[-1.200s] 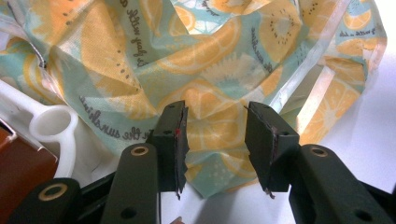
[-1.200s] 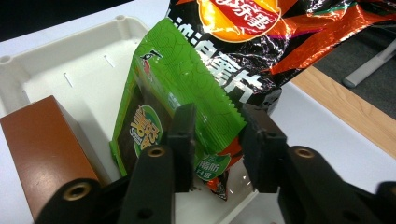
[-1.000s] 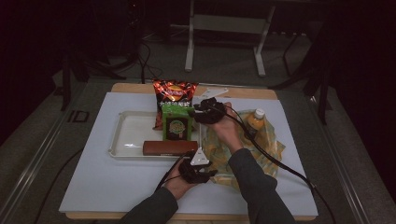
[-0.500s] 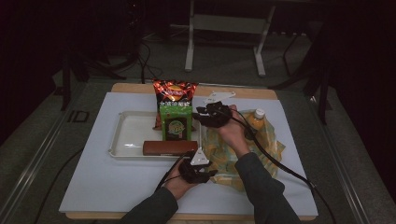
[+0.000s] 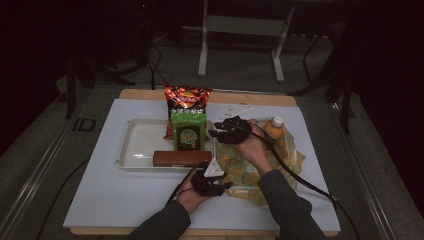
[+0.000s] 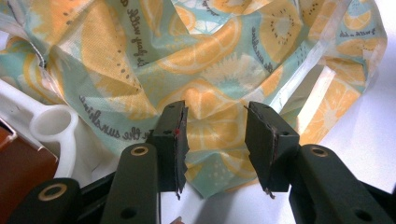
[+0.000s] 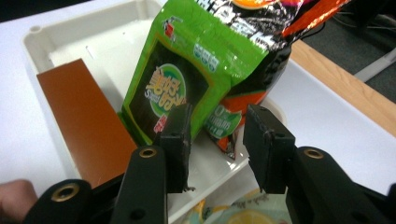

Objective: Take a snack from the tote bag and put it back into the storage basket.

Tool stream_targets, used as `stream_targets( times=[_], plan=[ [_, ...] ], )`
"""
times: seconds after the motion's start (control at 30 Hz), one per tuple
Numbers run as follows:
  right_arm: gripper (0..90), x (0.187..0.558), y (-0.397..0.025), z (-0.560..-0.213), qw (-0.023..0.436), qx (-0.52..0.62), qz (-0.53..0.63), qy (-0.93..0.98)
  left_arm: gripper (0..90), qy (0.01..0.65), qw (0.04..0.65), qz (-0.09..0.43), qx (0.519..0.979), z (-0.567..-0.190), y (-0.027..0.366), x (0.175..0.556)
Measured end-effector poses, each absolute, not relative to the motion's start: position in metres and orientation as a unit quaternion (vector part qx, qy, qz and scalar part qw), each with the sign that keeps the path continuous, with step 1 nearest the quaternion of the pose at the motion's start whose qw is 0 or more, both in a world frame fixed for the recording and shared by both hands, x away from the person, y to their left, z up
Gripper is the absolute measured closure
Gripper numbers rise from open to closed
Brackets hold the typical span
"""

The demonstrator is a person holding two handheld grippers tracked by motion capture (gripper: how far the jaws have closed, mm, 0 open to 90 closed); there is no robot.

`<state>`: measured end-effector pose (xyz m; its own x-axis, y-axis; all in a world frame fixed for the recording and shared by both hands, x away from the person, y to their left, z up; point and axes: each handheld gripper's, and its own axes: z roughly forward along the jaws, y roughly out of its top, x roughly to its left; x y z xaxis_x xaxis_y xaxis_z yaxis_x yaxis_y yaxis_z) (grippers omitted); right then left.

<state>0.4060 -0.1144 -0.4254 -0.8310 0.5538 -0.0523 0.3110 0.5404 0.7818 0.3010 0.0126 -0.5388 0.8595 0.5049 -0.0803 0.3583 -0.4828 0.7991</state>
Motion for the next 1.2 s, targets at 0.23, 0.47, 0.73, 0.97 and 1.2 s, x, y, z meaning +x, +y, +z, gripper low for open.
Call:
stream_targets(
  times=[0.23, 0.47, 0.73, 0.97, 1.2],
  plan=[
    [58.6, 0.396, -0.117, -0.426, 0.142, 0.232, 0.409, 0.871, 58.0, 0.251, 0.44, 0.085, 0.858, -0.539, 0.013, 0.301],
    [58.2, 0.393, -0.121, -0.429, 0.142, 0.229, 0.405, 0.874, 58.0, 0.251, 0.441, 0.084, 0.858, -0.539, 0.013, 0.301],
    [57.0, 0.385, -0.127, -0.43, 0.143, 0.227, 0.397, 0.878, 57.9, 0.25, 0.441, 0.085, 0.858, -0.539, 0.013, 0.301],
    [56.4, 0.38, -0.137, -0.431, 0.145, 0.224, 0.392, 0.88, 57.9, 0.25, 0.44, 0.085, 0.858, -0.539, 0.013, 0.301],
    [56.6, 0.373, -0.15, -0.435, 0.147, 0.225, 0.393, 0.879, 57.9, 0.25, 0.44, 0.087, 0.858, -0.539, 0.012, 0.301]
  ],
)
